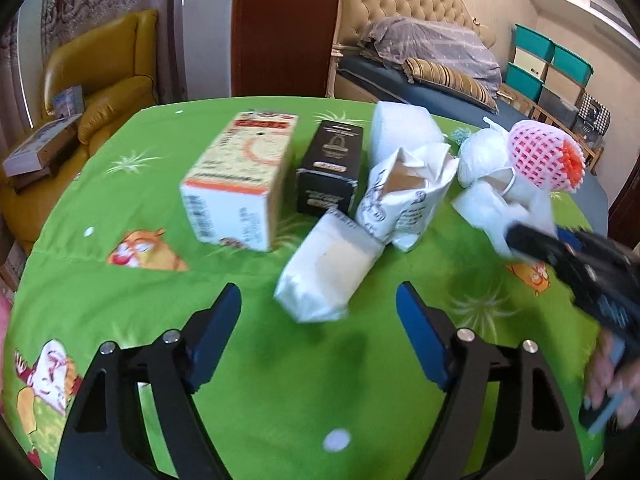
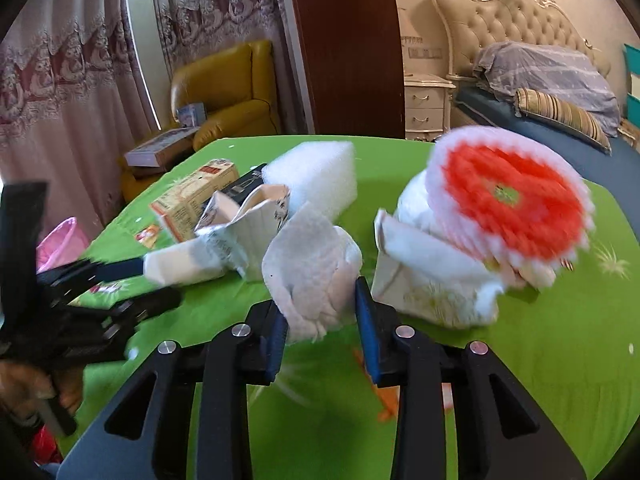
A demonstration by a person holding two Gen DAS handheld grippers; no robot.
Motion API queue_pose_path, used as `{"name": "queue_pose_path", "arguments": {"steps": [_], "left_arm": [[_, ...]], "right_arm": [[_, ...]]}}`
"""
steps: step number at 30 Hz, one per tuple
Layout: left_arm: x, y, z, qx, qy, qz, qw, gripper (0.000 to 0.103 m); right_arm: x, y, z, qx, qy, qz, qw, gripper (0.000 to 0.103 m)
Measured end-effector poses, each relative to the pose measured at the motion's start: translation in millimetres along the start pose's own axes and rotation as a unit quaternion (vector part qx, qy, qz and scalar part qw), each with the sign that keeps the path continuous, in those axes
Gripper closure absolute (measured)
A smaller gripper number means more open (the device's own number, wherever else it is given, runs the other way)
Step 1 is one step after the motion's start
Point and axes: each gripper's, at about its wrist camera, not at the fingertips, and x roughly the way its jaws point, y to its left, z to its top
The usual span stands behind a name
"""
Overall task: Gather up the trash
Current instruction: 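Grasp the white paper packet with the left tool while the right tool grasps a tissue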
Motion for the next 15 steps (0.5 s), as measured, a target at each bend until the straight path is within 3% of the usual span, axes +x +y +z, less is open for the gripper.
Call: {"name": "queue_pose_path", "arguments": {"steps": [4,8,9,11,15], "left_arm": [[16.0,-10.0,8.4,0.002,0.018,0.006,0.9998,0.043],[26.0,-20.4,13.4,0.016,0.018,0.027,0.9993,0.044],[27.0,-22.6,14.8,0.018,0.017,0.025,0.9994,0.048],[27.6,-26.6,14.8,0.023,0.018,0.017,0.9994,0.066],[16.8,-38.9,7.0,0.030,0.013,-0.014,0.9994,0.069]], "right_arm": [[-14.3,-3.2,-5.7,0.013,-0.013,0.004,1.000,0.071],[-22.4,-7.0,-11.5,0.025,-0.018,0.003,1.000,0.071],[-23.8,-8.3,-12.2,0.028,-0.019,0.002,0.999,0.071],[-27.7,-9.3,-14.6,0.032,-0.025,0.000,0.999,0.071],[-33.9,-7.4,-18.1,0.032,-0.028,-0.006,0.999,0.071]]}}
